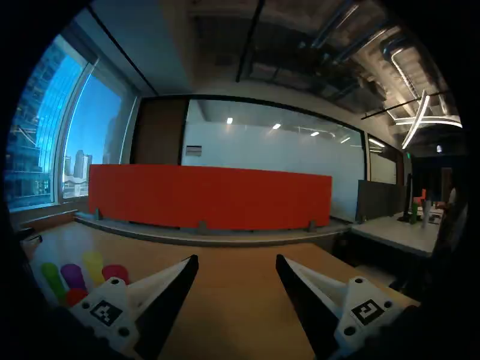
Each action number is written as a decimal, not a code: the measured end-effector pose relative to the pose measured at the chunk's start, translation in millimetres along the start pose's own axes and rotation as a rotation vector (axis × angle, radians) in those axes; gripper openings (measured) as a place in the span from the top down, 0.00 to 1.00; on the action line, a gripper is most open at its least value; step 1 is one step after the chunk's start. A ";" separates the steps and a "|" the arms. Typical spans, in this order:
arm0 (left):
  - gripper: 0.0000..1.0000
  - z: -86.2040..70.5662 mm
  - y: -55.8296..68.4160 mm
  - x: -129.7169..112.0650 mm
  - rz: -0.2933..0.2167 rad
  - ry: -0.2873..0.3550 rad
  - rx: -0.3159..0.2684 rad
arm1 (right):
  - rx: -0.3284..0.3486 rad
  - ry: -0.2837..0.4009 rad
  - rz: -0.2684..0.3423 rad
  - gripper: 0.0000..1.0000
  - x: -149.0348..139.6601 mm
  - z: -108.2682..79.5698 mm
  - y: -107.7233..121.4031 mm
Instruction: Pour water
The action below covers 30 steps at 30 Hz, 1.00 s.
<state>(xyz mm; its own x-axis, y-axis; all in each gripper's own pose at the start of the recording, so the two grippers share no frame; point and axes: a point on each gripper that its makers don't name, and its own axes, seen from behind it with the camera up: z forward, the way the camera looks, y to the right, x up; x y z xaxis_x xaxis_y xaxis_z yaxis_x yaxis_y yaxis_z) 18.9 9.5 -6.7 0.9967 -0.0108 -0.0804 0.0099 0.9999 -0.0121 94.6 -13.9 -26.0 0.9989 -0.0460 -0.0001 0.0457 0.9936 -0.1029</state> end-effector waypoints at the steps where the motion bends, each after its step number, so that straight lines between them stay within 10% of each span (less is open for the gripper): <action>1: 0.02 0.2 -0.4 -0.4 0.001 -0.002 0.000 | 0.000 0.000 0.001 0.00 -0.3 0.1 0.1; 30: 0.02 4.7 2.9 -12.5 0.006 -0.052 -0.026 | 0.005 0.018 0.030 0.00 -7.6 -5.8 13.9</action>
<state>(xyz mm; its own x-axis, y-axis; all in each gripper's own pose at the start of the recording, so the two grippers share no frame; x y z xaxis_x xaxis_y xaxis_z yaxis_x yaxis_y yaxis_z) 6.8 12.5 -1.1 0.9996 -0.0039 -0.0291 0.0028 0.9993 -0.0375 87.6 -0.4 -33.2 0.9996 -0.0178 -0.0215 0.0156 0.9951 -0.0976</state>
